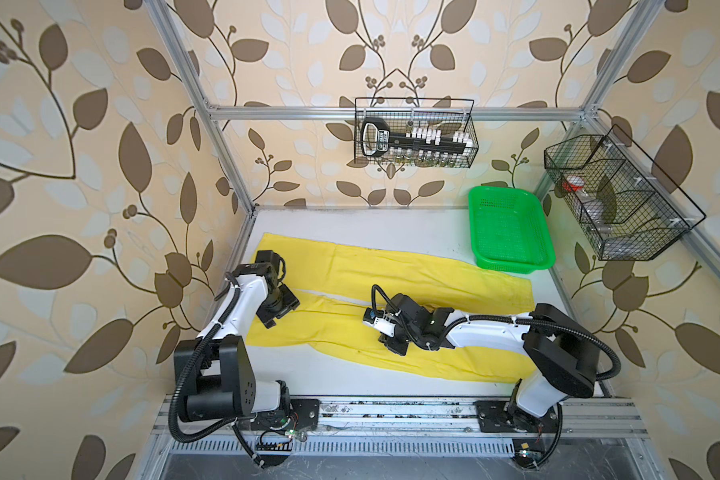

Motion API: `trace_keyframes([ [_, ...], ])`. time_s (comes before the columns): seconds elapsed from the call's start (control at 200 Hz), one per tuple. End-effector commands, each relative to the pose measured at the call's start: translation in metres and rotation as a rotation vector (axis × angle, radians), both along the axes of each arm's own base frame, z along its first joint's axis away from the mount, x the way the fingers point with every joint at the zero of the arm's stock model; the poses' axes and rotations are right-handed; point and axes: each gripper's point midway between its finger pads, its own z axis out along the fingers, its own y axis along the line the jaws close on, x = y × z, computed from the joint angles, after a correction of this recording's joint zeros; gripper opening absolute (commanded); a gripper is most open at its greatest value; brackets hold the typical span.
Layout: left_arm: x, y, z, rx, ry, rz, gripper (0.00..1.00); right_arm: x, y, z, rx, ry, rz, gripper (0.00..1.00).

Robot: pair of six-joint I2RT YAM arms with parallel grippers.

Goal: Fold and stack the trousers

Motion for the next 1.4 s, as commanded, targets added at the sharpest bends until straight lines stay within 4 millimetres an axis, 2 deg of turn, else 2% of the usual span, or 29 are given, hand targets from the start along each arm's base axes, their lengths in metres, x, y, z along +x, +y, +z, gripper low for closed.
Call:
trace_keyframes([
  [0.0, -0.011, -0.040, 0.001, -0.069, 0.036, -0.020, 0.59, 0.012, -0.004, 0.002, 0.022, 0.010, -0.054, 0.25],
  [0.22, -0.008, -0.096, -0.022, -0.097, 0.039, -0.173, 0.47, 0.025, -0.014, 0.001, 0.082, 0.064, -0.150, 0.25],
  [0.345, -0.024, -0.108, -0.043, -0.092, 0.099, -0.197, 0.37, 0.031, -0.019, -0.002, 0.093, 0.088, -0.192, 0.25],
  [0.6, -0.067, -0.090, -0.068, -0.040, 0.215, -0.190, 0.29, 0.035, -0.029, -0.013, 0.080, 0.121, -0.238, 0.26],
  [0.79, -0.086, -0.085, -0.058, -0.059, 0.196, -0.172, 0.28, 0.038, -0.037, -0.022, 0.052, 0.137, -0.277, 0.26],
  [0.915, -0.111, -0.078, -0.073, -0.056, 0.253, -0.158, 0.28, 0.042, -0.043, -0.028, 0.036, 0.151, -0.306, 0.26],
  [1.045, -0.112, -0.070, -0.077, -0.008, 0.272, -0.144, 0.28, 0.043, -0.045, -0.025, 0.040, 0.149, -0.316, 0.26],
  [1.185, -0.107, -0.057, -0.068, 0.067, 0.251, -0.114, 0.29, 0.041, -0.047, -0.011, 0.069, 0.158, -0.338, 0.27],
  [1.265, -0.109, -0.053, -0.062, 0.072, 0.244, -0.102, 0.31, 0.042, -0.053, 0.006, 0.106, 0.150, -0.376, 0.28],
  [1.335, -0.105, -0.049, -0.050, 0.080, 0.196, -0.061, 0.38, 0.045, -0.065, 0.024, 0.155, 0.150, -0.434, 0.33],
  [1.394, -0.101, -0.043, -0.039, 0.084, 0.167, -0.033, 0.45, 0.047, -0.080, 0.037, 0.190, 0.147, -0.502, 0.40],
])
